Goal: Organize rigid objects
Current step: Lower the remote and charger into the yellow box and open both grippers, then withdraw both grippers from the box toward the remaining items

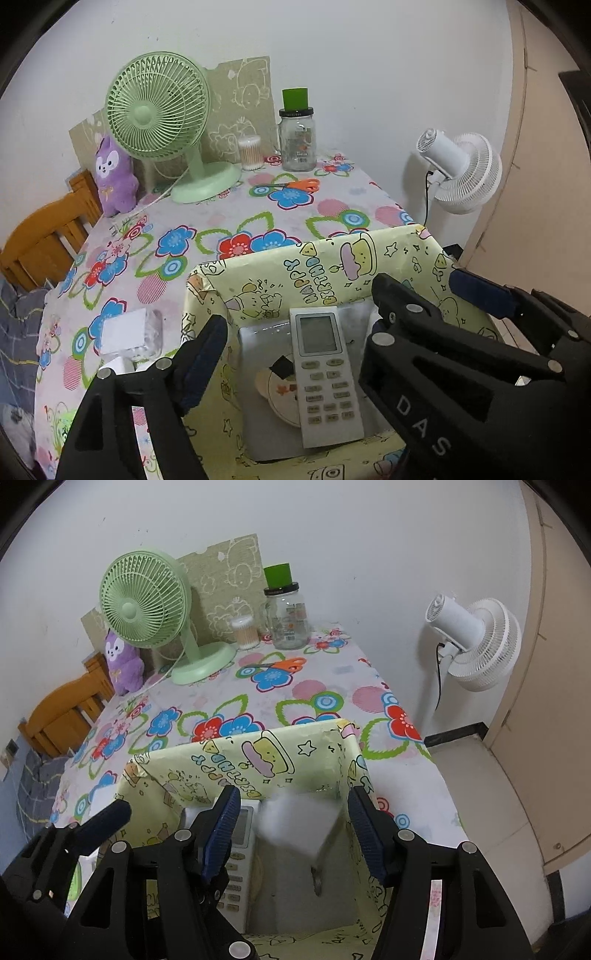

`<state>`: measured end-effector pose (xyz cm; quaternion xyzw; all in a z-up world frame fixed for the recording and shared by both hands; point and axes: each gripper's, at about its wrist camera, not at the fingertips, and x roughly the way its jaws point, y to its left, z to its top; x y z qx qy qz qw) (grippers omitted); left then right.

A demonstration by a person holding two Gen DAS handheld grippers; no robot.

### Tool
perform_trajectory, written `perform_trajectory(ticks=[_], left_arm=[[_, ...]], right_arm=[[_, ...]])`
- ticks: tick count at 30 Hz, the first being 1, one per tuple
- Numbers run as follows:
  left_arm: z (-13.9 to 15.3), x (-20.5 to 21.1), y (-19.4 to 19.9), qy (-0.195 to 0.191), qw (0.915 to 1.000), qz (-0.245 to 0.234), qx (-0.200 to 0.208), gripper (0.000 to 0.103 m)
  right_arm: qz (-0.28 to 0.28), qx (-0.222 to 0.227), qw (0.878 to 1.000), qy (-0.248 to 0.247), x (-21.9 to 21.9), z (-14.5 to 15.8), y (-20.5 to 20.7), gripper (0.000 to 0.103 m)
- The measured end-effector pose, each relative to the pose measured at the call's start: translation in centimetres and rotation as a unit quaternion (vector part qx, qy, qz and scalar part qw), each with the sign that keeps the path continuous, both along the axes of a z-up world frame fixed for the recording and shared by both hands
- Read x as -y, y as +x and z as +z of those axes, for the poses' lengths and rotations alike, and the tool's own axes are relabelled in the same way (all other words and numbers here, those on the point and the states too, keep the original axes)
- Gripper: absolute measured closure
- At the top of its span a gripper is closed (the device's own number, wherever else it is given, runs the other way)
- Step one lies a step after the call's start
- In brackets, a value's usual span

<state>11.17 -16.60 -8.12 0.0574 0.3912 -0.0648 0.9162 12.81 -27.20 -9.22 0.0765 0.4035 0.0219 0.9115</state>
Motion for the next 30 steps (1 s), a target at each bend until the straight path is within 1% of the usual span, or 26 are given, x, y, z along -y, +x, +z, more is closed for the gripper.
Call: perform_trajectory(ticks=[1,3,8,11,15,18,21,26,30], left_arm=[[0.0,-0.1,0.0,-0.003,1.0000,-0.003,-0.003,0.019],[0.1,-0.2,-0.3,-0.006,1.0000,-0.006,-0.002,0.017],[0.8,-0.7,-1.4,-0.003,0.9999,-0.008,0.010,0.013],[1.3,-1.2,-2.4,-0.005,0.9998,-0.009,0.019,0.009],[1.7,-1.8,-3.4,-0.007,0.9996,-0.014,0.021,0.008],[2.2,-2.5,-4.4,-0.009,0.9995,-0.013,0.028,0.005],[2.6,-3.7,-5.2,-0.024,0.9992,-0.014,0.030,0.002],[2.9,-5.3,-6.5,-0.037,0.9989,-0.006,0.029,0.001],[3.3,-6.3,-7.4,-0.044,0.9985,-0.006,0.032,0.001]], right_arm=[[0.002,-0.001,1.000,-0.003,-0.1,0.1,-0.1,0.035],[0.004,-0.002,1.000,-0.001,-0.2,0.2,-0.3,0.028],[0.000,0.007,1.000,-0.007,-0.8,1.0,-1.5,0.021],[-0.003,0.014,1.000,-0.010,-1.3,1.5,-2.5,0.018],[-0.006,0.017,1.000,-0.010,-1.8,2.0,-3.6,0.018],[-0.006,0.025,1.000,-0.013,-2.4,2.7,-4.7,0.017],[-0.005,0.032,0.999,-0.012,-2.9,3.2,-5.5,0.017],[0.005,0.033,0.999,-0.006,-4.2,4.0,-6.9,0.017],[0.011,0.039,0.999,-0.025,-5.6,4.6,-8.0,0.017]])
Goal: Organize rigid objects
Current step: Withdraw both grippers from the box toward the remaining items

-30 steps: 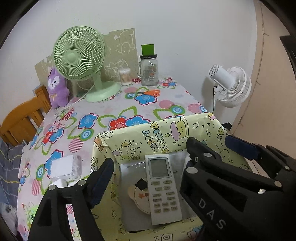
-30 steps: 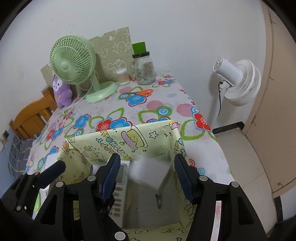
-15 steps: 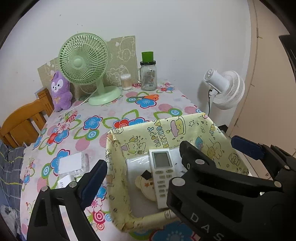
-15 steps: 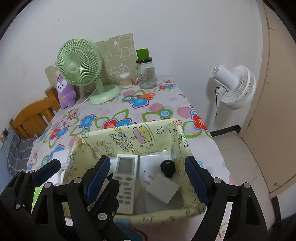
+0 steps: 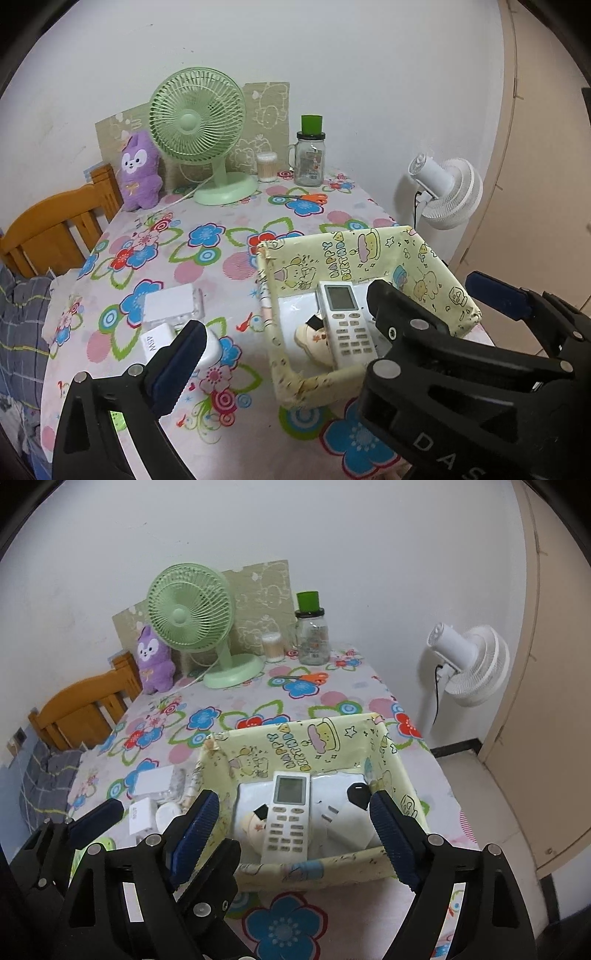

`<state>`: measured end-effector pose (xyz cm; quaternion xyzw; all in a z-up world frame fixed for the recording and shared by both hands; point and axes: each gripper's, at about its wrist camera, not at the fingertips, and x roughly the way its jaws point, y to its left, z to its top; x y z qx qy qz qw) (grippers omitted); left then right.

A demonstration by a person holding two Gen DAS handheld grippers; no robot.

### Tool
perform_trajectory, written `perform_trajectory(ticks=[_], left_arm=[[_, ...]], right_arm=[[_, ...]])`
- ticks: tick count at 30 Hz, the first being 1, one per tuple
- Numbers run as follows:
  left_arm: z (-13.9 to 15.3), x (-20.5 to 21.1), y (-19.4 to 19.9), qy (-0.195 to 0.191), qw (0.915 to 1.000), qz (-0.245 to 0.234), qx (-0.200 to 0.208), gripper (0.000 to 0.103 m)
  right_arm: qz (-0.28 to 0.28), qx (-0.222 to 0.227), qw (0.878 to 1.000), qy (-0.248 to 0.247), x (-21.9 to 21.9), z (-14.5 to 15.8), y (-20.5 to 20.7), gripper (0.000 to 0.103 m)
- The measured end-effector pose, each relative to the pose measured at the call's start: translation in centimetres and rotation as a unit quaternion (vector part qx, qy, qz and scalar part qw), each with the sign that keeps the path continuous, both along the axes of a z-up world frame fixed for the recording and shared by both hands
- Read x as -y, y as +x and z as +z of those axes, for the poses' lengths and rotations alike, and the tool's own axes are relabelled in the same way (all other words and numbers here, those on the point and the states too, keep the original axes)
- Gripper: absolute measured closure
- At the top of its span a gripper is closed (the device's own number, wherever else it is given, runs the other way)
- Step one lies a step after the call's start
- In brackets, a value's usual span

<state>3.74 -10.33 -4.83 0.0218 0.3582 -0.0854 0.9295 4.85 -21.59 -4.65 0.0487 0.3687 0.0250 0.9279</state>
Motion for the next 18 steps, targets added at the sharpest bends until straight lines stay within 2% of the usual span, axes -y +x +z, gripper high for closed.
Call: perform_trajectory(ticks=[11,18], left_arm=[[0.6,-2.8,-2.2,0.004,0.9999,0.005,0.010,0.001],[0.5,-5.1,-2.8,-0.010,0.9999,0.007,0.007,0.001]], right_arm=[[0.027,0.002,1.000,-0.001,-3.3,0.7,-2.2,0.017],[0.039,-0.002,0.999,-0.010,-5.5,0.8,-2.8,0.017]])
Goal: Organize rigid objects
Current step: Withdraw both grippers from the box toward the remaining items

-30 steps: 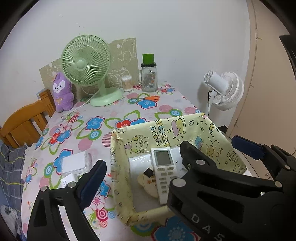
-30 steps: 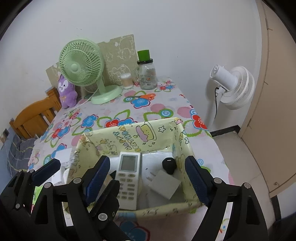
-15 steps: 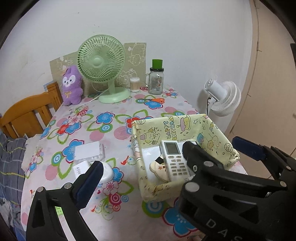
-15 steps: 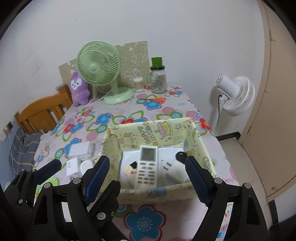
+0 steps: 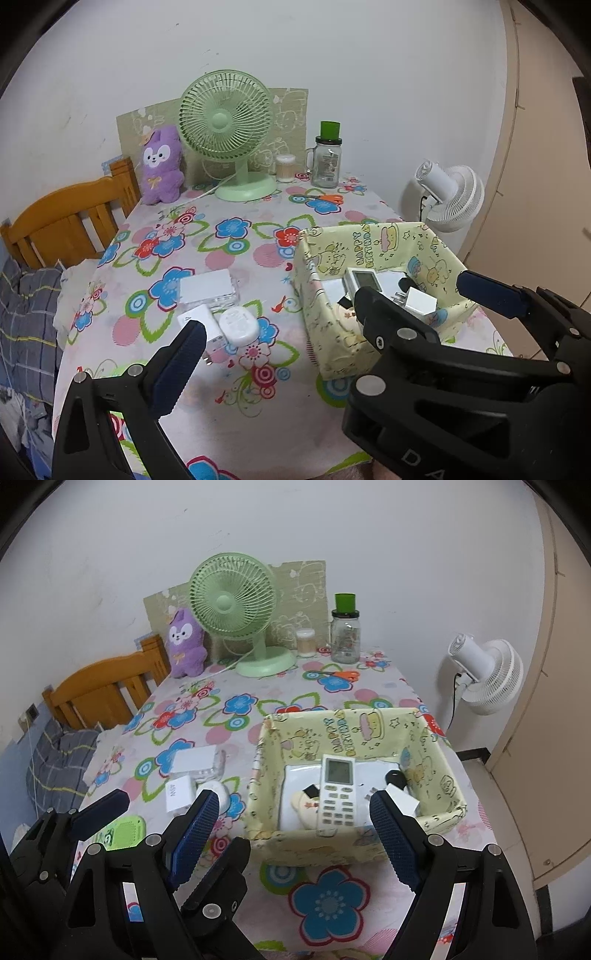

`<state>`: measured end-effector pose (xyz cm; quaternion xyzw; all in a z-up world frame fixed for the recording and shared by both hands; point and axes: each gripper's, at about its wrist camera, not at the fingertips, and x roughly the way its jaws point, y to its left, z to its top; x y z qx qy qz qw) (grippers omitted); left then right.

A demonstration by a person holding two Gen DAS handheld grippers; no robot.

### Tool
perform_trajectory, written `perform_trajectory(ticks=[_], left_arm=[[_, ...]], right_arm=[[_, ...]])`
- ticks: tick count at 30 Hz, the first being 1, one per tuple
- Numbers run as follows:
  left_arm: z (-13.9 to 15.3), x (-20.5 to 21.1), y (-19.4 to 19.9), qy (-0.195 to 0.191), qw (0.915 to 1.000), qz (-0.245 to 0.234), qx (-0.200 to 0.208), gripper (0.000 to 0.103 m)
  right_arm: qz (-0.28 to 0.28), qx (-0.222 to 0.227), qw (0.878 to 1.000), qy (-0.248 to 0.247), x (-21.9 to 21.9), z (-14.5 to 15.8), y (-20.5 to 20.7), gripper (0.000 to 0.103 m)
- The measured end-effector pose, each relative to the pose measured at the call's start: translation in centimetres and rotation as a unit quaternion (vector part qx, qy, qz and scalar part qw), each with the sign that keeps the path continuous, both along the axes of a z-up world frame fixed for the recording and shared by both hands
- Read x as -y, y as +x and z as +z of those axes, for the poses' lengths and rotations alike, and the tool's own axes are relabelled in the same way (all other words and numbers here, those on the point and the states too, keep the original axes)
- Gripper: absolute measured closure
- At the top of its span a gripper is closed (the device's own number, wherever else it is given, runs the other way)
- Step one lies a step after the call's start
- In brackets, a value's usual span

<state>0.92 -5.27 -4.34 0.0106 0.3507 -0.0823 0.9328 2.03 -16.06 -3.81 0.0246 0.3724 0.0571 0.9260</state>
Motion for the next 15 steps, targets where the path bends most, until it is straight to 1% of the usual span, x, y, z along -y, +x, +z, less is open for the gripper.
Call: perform_trajectory(ticks=[4,15], left_arm=[[-0.2,-1.0,-0.3,-0.001,1.0000,0.001,0.001,0.001],[-1.0,-4.6,-0.4,-0.007,0.9998,0.016,-0.006,0.001]], right_arm=[[0.007,0.008,1.000,-0.005,-1.3,0.0,-0.3,0.017],[0.021,-0.005,1.000,-0.005,-4.6,-0.9,-0.1,0.017]])
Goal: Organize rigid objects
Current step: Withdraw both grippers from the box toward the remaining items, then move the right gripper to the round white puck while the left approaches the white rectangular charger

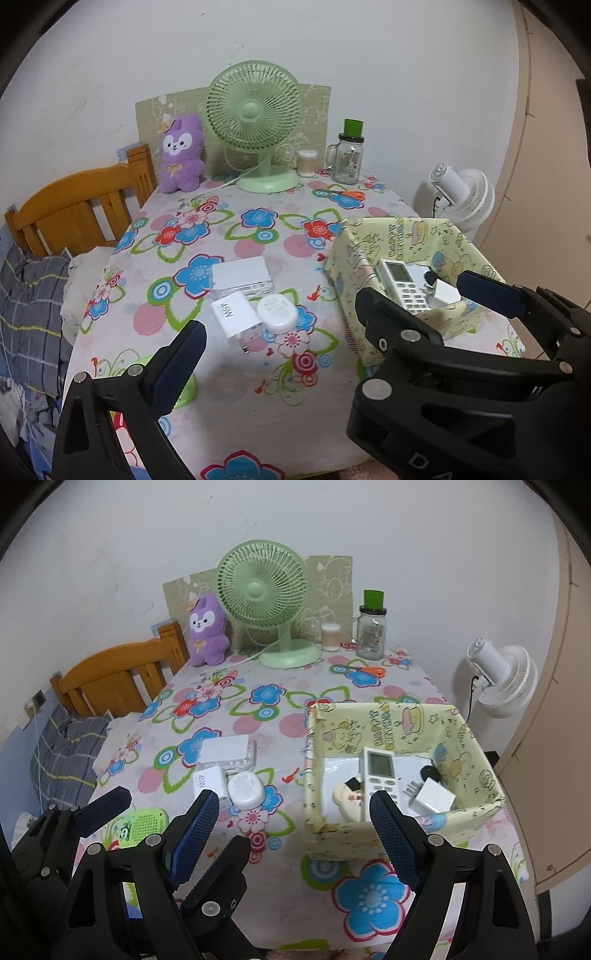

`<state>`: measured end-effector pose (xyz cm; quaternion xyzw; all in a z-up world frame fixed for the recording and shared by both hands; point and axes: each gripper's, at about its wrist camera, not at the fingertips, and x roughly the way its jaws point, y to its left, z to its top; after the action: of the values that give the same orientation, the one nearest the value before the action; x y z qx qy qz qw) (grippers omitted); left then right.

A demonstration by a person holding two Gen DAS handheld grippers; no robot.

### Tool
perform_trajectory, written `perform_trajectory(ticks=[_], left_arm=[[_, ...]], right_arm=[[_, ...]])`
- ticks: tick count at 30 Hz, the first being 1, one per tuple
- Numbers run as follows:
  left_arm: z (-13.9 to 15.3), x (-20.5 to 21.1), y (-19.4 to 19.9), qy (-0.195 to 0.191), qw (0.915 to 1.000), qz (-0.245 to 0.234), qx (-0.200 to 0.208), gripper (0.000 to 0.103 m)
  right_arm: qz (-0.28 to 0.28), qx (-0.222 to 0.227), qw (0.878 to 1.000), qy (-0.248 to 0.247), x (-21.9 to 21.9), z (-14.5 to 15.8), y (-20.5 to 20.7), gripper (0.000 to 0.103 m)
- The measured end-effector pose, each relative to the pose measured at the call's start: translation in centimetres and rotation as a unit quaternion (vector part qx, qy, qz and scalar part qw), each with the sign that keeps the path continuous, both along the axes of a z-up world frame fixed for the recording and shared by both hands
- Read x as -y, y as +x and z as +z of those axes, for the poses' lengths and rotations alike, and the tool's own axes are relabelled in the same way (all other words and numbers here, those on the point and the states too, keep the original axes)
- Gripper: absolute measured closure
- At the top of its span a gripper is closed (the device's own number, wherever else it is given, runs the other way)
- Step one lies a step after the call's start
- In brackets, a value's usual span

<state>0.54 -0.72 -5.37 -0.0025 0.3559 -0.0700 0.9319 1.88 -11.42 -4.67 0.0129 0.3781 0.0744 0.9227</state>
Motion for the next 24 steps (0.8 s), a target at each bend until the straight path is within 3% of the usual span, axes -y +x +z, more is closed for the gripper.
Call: perform_trajectory(ticks=[24], left_arm=[[-3.7,-5.8,4.1,-0.016,0.9969,0.054,-0.056,0.001]], right_arm=[[0.043,-0.034,0.998,0.002,-5.0,-3.0,4.3,0.024]])
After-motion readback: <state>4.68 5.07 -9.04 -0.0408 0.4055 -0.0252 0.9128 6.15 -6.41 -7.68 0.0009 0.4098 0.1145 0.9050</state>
